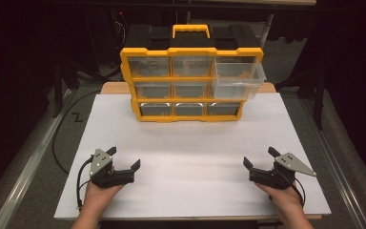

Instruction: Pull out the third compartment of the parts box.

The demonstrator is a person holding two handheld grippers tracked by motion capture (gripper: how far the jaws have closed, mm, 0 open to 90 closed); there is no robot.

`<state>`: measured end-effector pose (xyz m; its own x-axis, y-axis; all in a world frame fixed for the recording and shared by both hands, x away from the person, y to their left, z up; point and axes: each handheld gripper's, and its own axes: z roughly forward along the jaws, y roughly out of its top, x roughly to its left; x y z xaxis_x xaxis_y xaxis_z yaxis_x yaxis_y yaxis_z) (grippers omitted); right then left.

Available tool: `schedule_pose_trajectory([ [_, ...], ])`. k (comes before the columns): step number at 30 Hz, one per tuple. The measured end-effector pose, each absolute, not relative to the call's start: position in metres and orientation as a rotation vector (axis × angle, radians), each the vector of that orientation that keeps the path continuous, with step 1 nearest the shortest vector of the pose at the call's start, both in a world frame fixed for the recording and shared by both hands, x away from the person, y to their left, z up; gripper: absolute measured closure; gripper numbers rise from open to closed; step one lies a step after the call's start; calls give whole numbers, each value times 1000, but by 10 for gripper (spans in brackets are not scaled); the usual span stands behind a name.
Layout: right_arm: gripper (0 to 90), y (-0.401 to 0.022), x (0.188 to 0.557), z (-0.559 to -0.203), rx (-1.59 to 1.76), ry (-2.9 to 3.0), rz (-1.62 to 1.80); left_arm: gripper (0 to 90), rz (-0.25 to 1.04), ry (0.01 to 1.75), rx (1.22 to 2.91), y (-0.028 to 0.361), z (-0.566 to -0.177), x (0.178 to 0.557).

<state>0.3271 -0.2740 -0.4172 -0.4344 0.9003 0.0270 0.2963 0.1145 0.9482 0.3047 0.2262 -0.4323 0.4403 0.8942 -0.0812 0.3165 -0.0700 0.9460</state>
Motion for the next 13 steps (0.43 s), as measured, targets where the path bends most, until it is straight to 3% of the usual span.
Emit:
schedule_pose_trajectory([
  [13, 12, -261, 327, -420, 1061, 1864, 1248, 5, 688, 1065, 1628, 227, -429, 298],
])
